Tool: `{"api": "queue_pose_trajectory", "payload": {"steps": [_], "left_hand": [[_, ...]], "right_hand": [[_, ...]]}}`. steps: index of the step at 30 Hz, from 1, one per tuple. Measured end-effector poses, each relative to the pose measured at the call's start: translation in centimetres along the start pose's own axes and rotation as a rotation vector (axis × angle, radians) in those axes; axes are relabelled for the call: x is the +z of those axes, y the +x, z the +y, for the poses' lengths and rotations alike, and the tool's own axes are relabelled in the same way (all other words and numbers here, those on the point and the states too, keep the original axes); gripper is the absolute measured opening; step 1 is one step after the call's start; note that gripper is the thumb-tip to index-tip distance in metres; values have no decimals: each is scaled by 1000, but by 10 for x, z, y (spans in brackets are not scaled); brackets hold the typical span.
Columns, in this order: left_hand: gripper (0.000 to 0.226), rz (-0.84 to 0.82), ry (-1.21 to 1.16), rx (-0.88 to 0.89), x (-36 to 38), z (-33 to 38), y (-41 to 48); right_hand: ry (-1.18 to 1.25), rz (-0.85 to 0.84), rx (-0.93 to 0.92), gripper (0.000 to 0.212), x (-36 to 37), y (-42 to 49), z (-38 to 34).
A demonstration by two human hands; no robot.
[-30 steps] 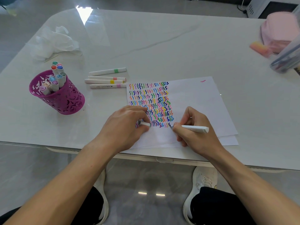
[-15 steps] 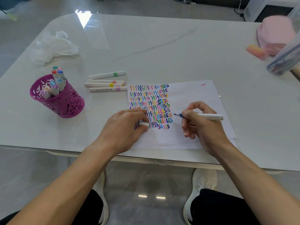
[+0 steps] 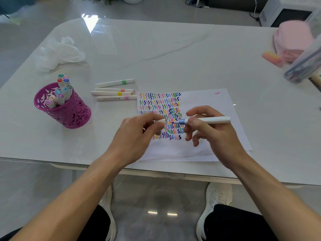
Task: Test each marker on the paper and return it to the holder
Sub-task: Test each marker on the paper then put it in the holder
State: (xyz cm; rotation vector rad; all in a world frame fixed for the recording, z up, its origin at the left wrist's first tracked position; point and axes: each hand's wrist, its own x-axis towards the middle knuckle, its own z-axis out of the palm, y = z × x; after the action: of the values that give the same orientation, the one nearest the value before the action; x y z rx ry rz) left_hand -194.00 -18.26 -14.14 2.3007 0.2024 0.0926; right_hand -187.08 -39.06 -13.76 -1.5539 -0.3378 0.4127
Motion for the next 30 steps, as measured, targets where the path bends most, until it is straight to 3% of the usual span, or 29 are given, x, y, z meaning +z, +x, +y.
{"api": "queue_pose_trajectory", "payload": {"steps": [8, 16, 30], "left_hand": [[22, -83, -61, -6, 1, 3, -1], [8, -122, -40, 24, 3, 3, -2], [19, -79, -76, 41, 5, 1, -6]], "right_hand": [[27, -18, -10, 2, 1, -3, -3], [-35, -32, 1, 13, 3, -2, -1], [31, -18, 51, 13, 5, -2, 0]]}}
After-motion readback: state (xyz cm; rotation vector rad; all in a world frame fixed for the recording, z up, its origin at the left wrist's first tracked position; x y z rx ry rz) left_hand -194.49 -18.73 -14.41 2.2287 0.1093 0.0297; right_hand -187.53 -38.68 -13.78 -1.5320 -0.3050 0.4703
